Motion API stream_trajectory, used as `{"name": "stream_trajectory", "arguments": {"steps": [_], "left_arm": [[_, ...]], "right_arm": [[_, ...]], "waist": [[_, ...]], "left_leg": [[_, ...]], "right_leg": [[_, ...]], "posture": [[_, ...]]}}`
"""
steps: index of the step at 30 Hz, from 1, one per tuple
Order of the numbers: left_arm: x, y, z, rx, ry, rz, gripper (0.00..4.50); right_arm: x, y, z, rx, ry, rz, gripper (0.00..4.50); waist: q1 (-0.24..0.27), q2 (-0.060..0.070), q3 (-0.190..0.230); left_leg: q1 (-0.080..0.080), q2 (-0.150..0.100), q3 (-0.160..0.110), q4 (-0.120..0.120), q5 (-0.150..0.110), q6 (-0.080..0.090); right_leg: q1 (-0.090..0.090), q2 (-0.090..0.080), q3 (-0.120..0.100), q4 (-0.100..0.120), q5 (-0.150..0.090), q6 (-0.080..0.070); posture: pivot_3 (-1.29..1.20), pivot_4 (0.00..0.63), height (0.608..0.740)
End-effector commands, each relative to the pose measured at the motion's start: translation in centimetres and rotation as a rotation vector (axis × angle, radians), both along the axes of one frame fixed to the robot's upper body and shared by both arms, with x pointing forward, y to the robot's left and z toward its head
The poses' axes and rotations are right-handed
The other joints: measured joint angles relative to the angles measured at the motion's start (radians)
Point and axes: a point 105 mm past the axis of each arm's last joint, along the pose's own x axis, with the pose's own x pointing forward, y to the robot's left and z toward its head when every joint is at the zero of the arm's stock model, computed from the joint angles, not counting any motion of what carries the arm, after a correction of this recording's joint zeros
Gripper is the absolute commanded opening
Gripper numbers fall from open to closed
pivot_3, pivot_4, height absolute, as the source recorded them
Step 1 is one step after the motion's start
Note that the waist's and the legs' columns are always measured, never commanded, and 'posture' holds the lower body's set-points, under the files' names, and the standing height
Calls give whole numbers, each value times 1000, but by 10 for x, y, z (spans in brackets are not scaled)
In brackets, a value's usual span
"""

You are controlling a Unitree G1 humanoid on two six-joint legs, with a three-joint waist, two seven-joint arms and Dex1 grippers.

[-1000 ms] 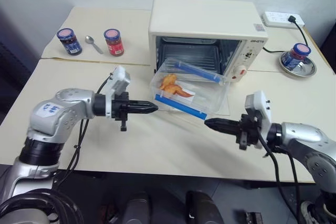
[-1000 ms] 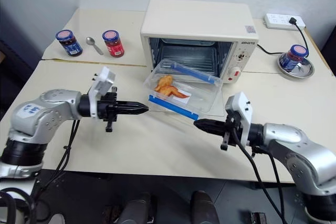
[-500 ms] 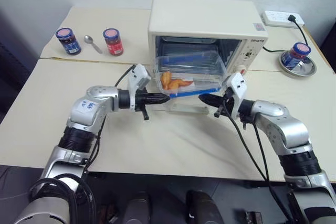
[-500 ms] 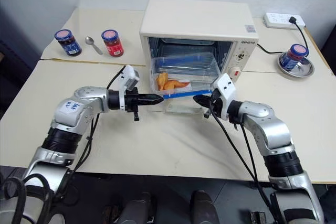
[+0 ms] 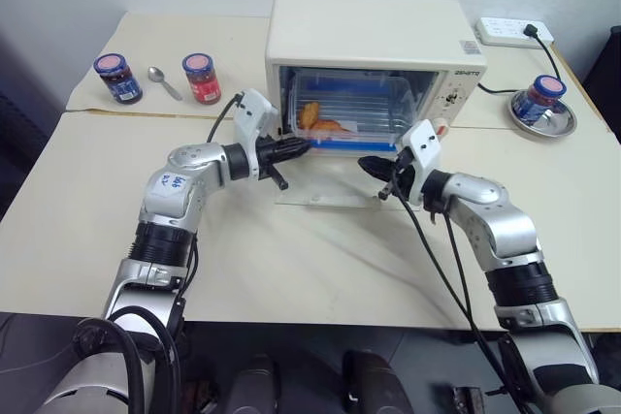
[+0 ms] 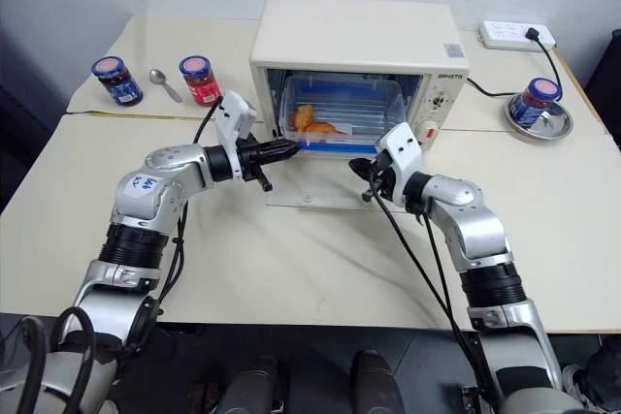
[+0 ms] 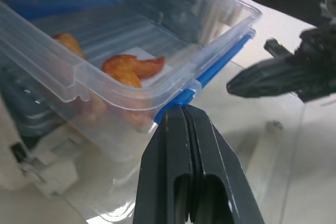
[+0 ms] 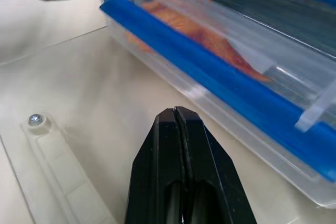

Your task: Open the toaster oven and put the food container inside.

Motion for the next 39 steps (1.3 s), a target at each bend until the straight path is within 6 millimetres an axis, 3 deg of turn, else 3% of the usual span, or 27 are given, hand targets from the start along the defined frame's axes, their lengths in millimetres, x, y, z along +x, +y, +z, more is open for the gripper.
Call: {"name": "stream_trajectory", "arguments": {"steps": [1,6,10,15,18,22,28,32,39], "left_arm": [[11,-4,14,-23,-70,52,0],[37,-6,21,-74,-99,199,0],[44,-7,28,-119,-91,229,0],[7,-6,48,-136,-118,25,0],[-26,14,58,-100,-133,-80,0],[-62,46,72,-43,-151,-150,1191],[-114,72,93,30,-102,-301,3061],[-131,79,90,109,-67,-354,4345],[-136,78,88,152,-78,-374,4473]], "right_arm": [[18,-2,22,39,-100,-95,27],[44,0,35,107,-152,-220,27],[47,4,39,130,-155,-213,27],[17,1,42,105,-160,-100,27],[-20,-12,45,96,-134,-31,27],[-70,-34,41,80,-56,-1,0],[-123,-61,7,34,121,-62,0],[-124,-66,-19,60,179,-185,0],[-96,-66,-55,107,187,-345,0]], "waist": [[0,0,0],[0,0,0],[-2,0,0],[-24,0,0],[-29,1,0],[-27,2,1],[-10,2,1],[1,2,1],[1,2,1]], "left_leg": [[0,0,0,0,0,0],[0,0,0,1,0,0],[-1,0,0,-1,0,0],[-2,0,-1,-3,0,0],[-2,0,-1,-4,0,0],[0,1,-8,-5,0,-1],[2,0,-8,-4,0,0],[4,0,-7,-4,-1,0],[4,0,-5,-4,-1,0]], "right_leg": [[0,0,0,0,0,0],[-1,0,0,1,0,0],[-1,-1,-1,1,0,0],[-3,-2,-5,1,0,0],[-3,-2,-6,0,0,0],[-3,-2,-6,1,0,0],[2,-2,-6,-1,0,0],[2,-2,-4,-1,0,-1],[1,-1,-2,0,-1,-1]], "posture": [[0,150,740],[0,150,740],[0,150,740],[0,150,740],[0,150,740],[0,150,740],[0,150,740],[0,150,740],[0,150,740]]}}
